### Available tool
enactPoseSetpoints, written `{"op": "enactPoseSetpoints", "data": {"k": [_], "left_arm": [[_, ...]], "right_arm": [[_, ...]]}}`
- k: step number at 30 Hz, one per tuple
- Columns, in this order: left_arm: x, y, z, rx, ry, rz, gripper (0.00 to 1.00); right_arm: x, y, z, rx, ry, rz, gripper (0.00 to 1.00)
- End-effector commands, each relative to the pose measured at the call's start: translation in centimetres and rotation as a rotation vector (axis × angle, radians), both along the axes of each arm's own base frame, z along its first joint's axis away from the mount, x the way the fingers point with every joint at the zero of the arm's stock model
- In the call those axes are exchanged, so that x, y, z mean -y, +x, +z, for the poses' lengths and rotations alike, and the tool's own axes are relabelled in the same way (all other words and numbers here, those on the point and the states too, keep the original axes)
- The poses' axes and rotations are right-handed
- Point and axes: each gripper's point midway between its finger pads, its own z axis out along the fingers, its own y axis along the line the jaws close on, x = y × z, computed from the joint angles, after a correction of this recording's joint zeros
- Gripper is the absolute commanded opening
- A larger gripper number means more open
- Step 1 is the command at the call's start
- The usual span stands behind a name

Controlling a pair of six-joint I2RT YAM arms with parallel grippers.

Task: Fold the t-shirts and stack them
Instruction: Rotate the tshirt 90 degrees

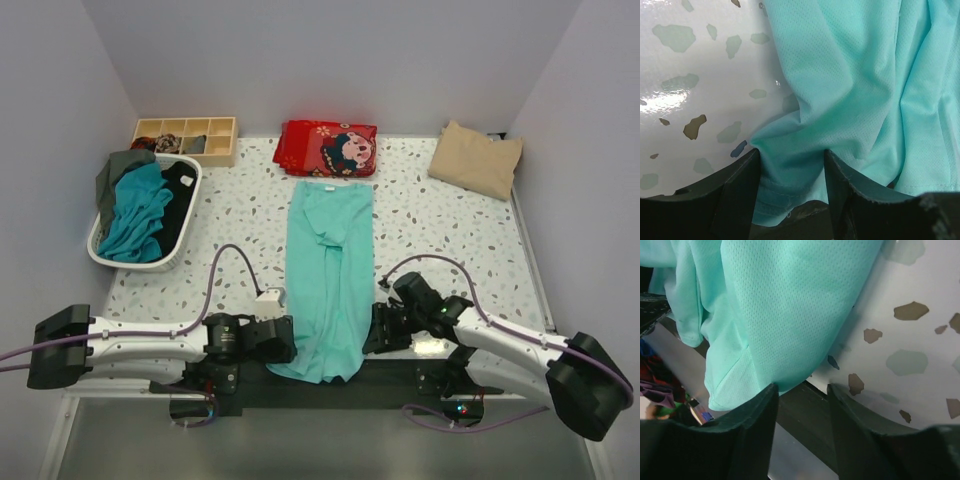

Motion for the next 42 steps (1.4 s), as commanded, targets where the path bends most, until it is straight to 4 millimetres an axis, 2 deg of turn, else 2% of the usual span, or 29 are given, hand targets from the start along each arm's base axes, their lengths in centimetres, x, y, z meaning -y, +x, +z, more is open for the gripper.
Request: {"op": "enactPoseSetpoints", "data": {"k": [1, 2, 3, 4, 5, 6, 7, 9, 10, 11, 13, 14, 16, 17, 20, 23, 24, 25, 26, 27, 28, 31, 33, 34, 36, 37, 40, 42], "left_arm": [[0.7, 0.0, 0.7, 0.002, -0.032, -0.006, 0.51], [0.7, -0.1, 0.8, 0.001, -0.034, -0.007, 0.47], [0.7, -0.1, 0.8, 0.001, -0.034, -0.006, 0.44], [0.8, 0.0, 0.9, 0.002, -0.039, -0.006, 0.36], [0.8, 0.0, 1.1, 0.006, -0.046, -0.004, 0.31], [0.8, 0.0, 1.2, 0.005, -0.047, -0.005, 0.24], [0.8, 0.0, 1.3, 0.007, -0.048, -0.006, 0.12], [0.9, 0.0, 2.0, 0.005, -0.049, -0.005, 0.0], [1.0, 0.1, 2.5, 0.011, -0.048, -0.007, 0.0], [1.7, 0.4, 3.9, 0.027, -0.077, -0.007, 0.0], [1.6, 0.7, 5.1, 0.044, -0.074, -0.01, 0.0], [2.3, 1.0, 6.8, 0.061, -0.111, -0.009, 0.0], [2.2, 1.1, 8.0, 0.075, -0.107, -0.012, 0.0], [2.7, 1.2, 9.2, 0.08, -0.131, -0.017, 0.0], [3.1, 1.3, 10.7, 0.084, -0.139, -0.023, 0.0], [2.9, 1.4, 10.9, 0.088, -0.13, -0.018, 0.0], [2.9, 1.3, 10.9, 0.087, -0.131, -0.018, 0.0], [2.8, 1.3, 10.8, 0.082, -0.135, -0.013, 0.24], [2.8, 1.0, 10.4, 0.069, -0.139, -0.023, 0.38], [2.7, 0.8, 9.9, 0.06, -0.131, -0.029, 0.48], [2.5, 0.6, 9.5, 0.049, -0.124, -0.028, 0.61], [0.9, -0.2, 7.6, -0.005, -0.058, -0.012, 0.63], [-0.4, -0.6, 6.7, -0.03, -0.029, 0.012, 0.65], [-1.1, -0.9, 6.0, -0.042, -0.024, 0.017, 0.66], [-1.5, -1.2, 5.3, -0.054, -0.043, 0.027, 0.66], [-1.9, -1.4, 4.7, -0.057, -0.05, 0.024, 0.67], [-1.4, -1.1, 4.1, -0.038, -0.086, 0.019, 0.68], [-0.6, -0.5, 4.4, -0.008, -0.106, 0.021, 0.68]], "right_arm": [[-2.0, 1.2, 1.3, 0.058, 0.053, 0.012, 0.4], [-2.1, 1.3, 1.5, 0.058, 0.051, 0.012, 0.27], [-2.2, 1.4, 1.6, 0.065, 0.05, 0.018, 0.24], [-2.3, 1.5, 1.8, 0.072, 0.054, 0.022, 0.2], [-2.4, 1.8, 2.1, 0.084, 0.055, 0.022, 0.1], [-2.5, 2.0, 2.4, 0.102, 0.054, 0.026, 0.06], [-2.5, 2.3, 2.8, 0.118, 0.057, 0.023, 0.04], [-2.5, 3.0, 4.3, 0.167, 0.048, 0.03, 0.0], [-2.5, 3.3, 5.2, 0.194, 0.053, 0.031, 0.0], [-2.5, 4.0, 6.5, 0.224, 0.039, 0.021, 0.0], [-2.4, 4.5, 7.6, 0.256, 0.023, 0.034, 0.0], [-2.5, 4.7, 8.8, 0.266, 0.021, 0.042, 0.0], [-2.6, 5.0, 9.3, 0.268, 0.006, 0.059, 0.0], [-2.8, 5.1, 9.9, 0.272, 0.01, 0.064, 0.0], [-3.1, 5.1, 10.2, 0.263, 0.006, 0.081, 0.0], [-3.2, 5.2, 10.2, 0.26, 0.01, 0.083, 0.0], [-3.2, 5.1, 10.0, 0.253, 0.007, 0.084, 0.04], [-3.1, 5.0, 9.7, 0.242, -0.001, 0.086, 0.09], [-2.8, 4.7, 9.2, 0.229, -0.019, 0.084, 0.37], [-2.4, 4.6, 8.8, 0.223, -0.038, 0.072, 0.42], [-1.8, 4.8, 8.5, 0.227, -0.067, 0.055, 0.43], [-0.1, 3.4, 7.5, 0.191, -0.104, 0.023, 0.49], [0.2, 2.5, 7.5, 0.175, -0.069, -0.003, 0.5], [0.7, 1.5, 6.2, 0.138, -0.075, -0.004, 0.49], [0.7, 0.7, 5.5, 0.101, -0.054, -0.011, 0.48], [1.3, 0.1, 4.4, 0.081, -0.07, -0.011, 0.48], [1.9, -0.9, 3.1, 0.047, -0.082, -0.004, 0.48], [2.1, -0.2, 3.0, 0.082, -0.098, -0.024, 0.48]]}}
